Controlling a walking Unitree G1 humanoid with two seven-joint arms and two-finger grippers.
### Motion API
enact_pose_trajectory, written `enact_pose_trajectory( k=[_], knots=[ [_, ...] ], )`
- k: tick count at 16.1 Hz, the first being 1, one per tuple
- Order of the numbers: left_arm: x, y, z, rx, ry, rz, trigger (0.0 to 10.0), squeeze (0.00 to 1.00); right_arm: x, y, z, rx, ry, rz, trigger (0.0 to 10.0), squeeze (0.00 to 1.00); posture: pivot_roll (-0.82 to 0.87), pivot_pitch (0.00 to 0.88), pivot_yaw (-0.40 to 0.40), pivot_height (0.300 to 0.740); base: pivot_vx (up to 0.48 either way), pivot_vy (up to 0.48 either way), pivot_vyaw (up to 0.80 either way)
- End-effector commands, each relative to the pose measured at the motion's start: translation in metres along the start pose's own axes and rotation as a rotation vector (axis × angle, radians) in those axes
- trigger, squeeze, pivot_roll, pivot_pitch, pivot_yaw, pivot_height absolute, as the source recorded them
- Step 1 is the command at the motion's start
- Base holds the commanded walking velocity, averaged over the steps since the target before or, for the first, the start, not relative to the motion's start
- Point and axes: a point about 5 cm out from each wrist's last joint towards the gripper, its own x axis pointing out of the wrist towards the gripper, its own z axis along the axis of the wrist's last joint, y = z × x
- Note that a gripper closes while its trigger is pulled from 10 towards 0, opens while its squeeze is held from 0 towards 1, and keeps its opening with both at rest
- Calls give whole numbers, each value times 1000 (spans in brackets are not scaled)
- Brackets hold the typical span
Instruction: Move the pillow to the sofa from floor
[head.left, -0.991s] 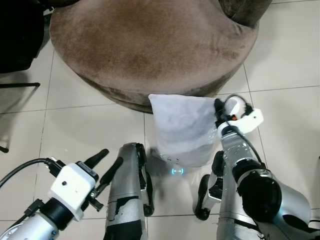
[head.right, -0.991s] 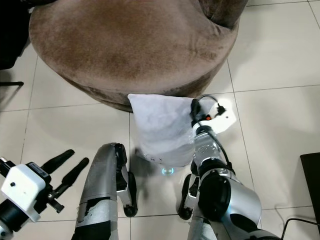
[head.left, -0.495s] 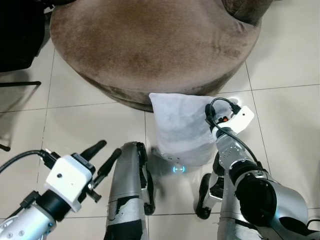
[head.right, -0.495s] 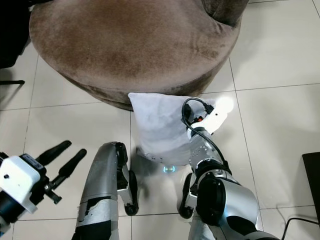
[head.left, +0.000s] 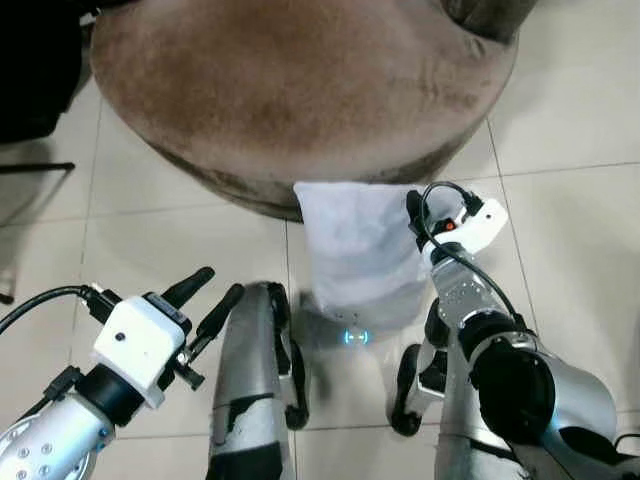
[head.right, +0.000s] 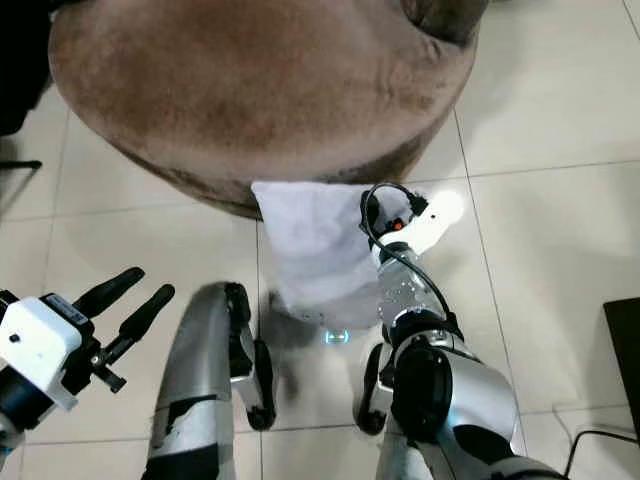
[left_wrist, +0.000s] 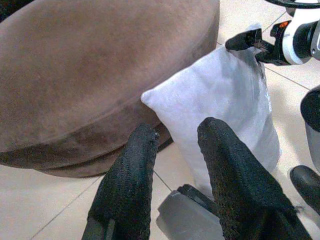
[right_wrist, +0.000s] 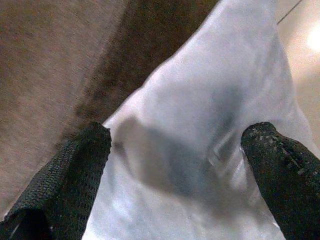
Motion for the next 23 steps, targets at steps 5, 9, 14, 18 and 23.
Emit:
enact_pose_trajectory(
  k=[5,9,14,18,23],
  knots=[
    [-3,-1,-7,-12,41,-1,10000,0,-3,-2,-9,44,30,-3,10000,0,457,483,109,503,0,0,0],
    [-4,-1,-7,0,41,-2,10000,0,-1,-1,-2,190,-40,22,10000,992,460,489,106,503,0,0,0],
    [-6,1,-6,2,47,7,10000,0,-7,-16,-20,13,97,-175,10000,1000,468,493,104,503,0,0,0],
    [-5,-2,-5,-20,39,-1,10000,0,-10,-13,-31,16,111,-172,10000,0,469,489,105,503,0,0,0],
    [-7,-2,-5,-18,38,-5,10000,0,-11,-4,-42,93,146,-125,8078,0,465,491,101,503,0,0,0]
  ],
)
